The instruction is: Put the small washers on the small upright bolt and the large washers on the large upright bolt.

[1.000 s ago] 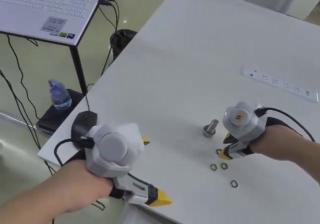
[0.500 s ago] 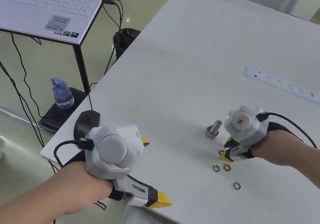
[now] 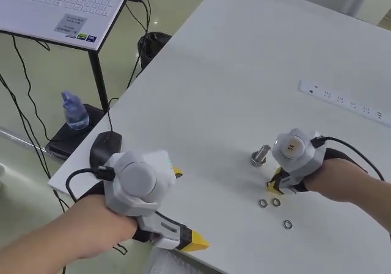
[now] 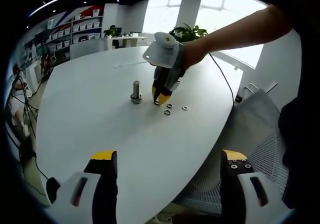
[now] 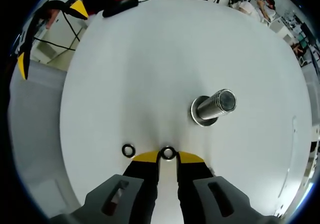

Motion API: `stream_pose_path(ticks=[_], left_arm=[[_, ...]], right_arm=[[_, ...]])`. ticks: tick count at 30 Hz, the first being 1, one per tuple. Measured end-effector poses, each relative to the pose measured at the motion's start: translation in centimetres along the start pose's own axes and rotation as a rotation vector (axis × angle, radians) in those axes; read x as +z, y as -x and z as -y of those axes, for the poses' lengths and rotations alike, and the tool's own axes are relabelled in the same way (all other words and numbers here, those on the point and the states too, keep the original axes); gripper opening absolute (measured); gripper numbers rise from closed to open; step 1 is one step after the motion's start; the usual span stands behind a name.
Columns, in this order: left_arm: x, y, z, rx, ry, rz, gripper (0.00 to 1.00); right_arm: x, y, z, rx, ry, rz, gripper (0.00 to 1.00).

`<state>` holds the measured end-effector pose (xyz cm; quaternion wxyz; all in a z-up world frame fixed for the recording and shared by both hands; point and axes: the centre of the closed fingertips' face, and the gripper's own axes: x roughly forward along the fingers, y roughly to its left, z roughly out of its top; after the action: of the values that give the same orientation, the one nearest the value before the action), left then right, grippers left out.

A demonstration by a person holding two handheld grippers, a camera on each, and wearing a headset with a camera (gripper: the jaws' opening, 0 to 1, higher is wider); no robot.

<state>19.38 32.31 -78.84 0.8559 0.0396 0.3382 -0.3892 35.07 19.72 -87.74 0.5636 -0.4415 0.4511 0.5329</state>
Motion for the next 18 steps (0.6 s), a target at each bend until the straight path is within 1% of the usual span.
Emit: stream_pose_path(ticks=[7,9,12,15,18], left_arm=[[-0.14,-0.01,0.08,-0.002,0.001,0.000,0.84],[-0.08,0.05,0.15,-0.002,-0.002,-0.001,0.84],[0.13,0.15,0.11,-0.002,-0.003,0.002,0.84],[0.21,0.20,-0.02,0.001,-0.007,0.001,0.83],[0.21,0.22,0.00,0.001,-0.010,-0.003,0.83]], right_arm=[[0.06,0.09,-0.03,-0.010,0.005,-0.017,0.14],[0.08,0.12,0.02,-0.007,-0.016,-0.013,0.13],[0.03,0.17,0.00,-0.002,-0.021,-0.008,0.13],[0.07,0.20,-0.01,0.001,-0.044,0.000,0.12],[0.09,0.19,-0.14,-0.004,-0.035,0.002,0.12]])
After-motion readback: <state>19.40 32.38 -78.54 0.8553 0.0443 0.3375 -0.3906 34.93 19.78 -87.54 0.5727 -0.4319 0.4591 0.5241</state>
